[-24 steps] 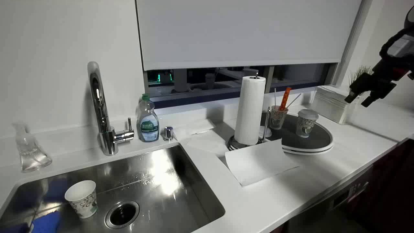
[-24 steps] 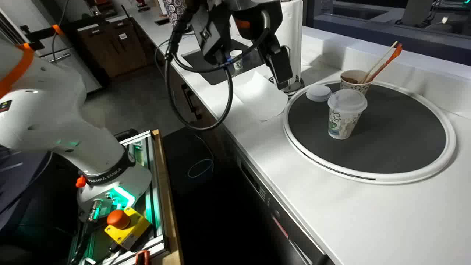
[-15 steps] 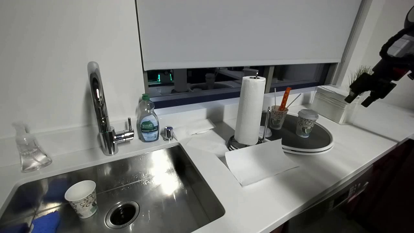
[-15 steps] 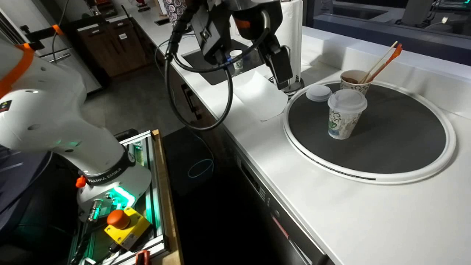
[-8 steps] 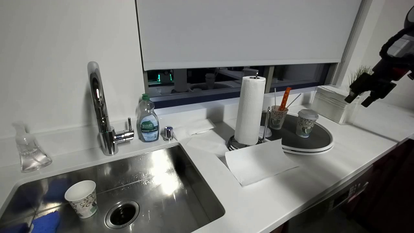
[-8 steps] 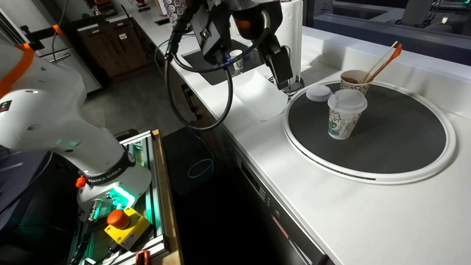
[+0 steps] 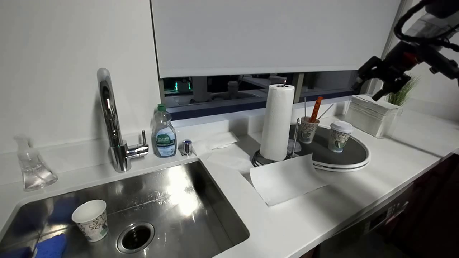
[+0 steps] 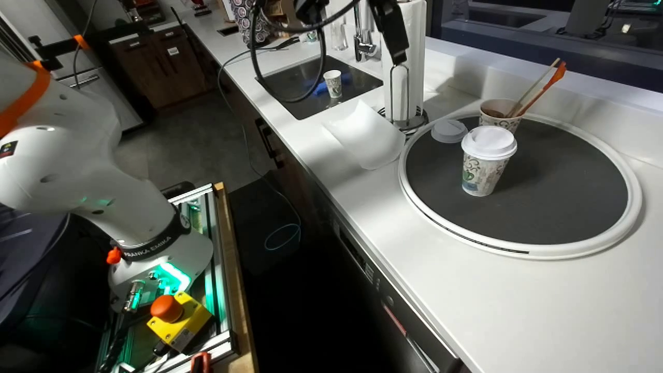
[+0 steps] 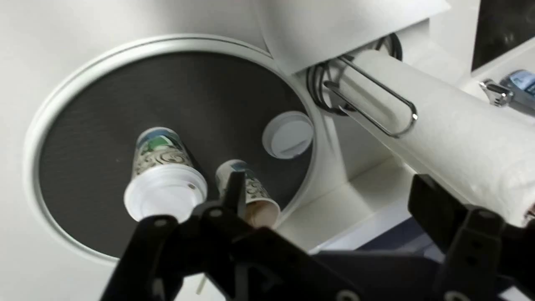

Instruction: Remove the paper towel roll from the holder.

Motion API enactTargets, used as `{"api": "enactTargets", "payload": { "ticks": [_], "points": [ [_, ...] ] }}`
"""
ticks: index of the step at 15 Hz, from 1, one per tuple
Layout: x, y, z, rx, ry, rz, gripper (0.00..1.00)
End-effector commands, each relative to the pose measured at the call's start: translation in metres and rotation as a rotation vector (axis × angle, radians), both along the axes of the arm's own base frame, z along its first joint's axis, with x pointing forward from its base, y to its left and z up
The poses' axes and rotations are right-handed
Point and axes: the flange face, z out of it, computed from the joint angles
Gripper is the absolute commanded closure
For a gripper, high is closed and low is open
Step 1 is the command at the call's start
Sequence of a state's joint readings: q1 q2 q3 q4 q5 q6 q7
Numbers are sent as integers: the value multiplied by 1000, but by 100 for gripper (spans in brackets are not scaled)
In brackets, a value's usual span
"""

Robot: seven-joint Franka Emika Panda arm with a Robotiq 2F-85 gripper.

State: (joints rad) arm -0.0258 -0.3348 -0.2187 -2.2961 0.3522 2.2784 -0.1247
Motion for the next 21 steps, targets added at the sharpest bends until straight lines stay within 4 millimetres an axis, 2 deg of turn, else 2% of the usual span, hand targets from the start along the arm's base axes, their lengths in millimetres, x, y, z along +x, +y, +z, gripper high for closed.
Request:
{"api": "enactTargets", "payload": {
  "ticks": [1,3,4,5,8,10,14,16,18,21],
  "points": [
    [41,27,40,54,-51,-59,0],
    [61,44,63,46,-67,-34,0],
    [64,52,73,23,-74,25,0],
    [47,43,63,18,-83,-16,0],
    [61,55,74,12,-93,13,0],
    [65,58,68,25,-35,2,0],
    [95,106,58,110,34,54,0],
    [105,123,52,126,80,69,0],
    [111,132,42,144,141,48,0],
    [112,128,29,165,222,-19,0]
  ]
}}
